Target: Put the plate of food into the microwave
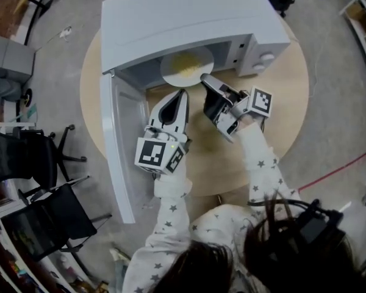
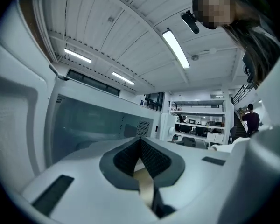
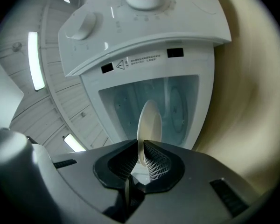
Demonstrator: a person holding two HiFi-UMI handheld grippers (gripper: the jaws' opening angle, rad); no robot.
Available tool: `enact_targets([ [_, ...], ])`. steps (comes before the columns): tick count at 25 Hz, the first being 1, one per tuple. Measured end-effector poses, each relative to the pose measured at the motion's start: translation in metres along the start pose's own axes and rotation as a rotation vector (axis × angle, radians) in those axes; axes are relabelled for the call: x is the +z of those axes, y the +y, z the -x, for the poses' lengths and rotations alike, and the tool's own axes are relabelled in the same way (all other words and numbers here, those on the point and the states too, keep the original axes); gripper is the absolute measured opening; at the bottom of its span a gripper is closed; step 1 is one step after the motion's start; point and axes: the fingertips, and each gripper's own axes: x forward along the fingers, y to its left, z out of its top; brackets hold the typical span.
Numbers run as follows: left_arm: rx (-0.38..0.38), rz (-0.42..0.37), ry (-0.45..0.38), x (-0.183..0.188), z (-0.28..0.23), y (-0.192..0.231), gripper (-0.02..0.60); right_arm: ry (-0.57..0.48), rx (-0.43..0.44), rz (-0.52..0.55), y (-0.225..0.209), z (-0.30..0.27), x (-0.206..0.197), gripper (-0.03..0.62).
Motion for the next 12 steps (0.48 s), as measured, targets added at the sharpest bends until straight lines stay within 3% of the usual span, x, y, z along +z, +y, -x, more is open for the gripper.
enact_targets([
  [12, 0.004, 0.049, 0.055, -0.036, -0.026, 0.036, -0.003, -0.056, -0.063, -0.044, -0.036, -0.029, 0.018, 0.028],
])
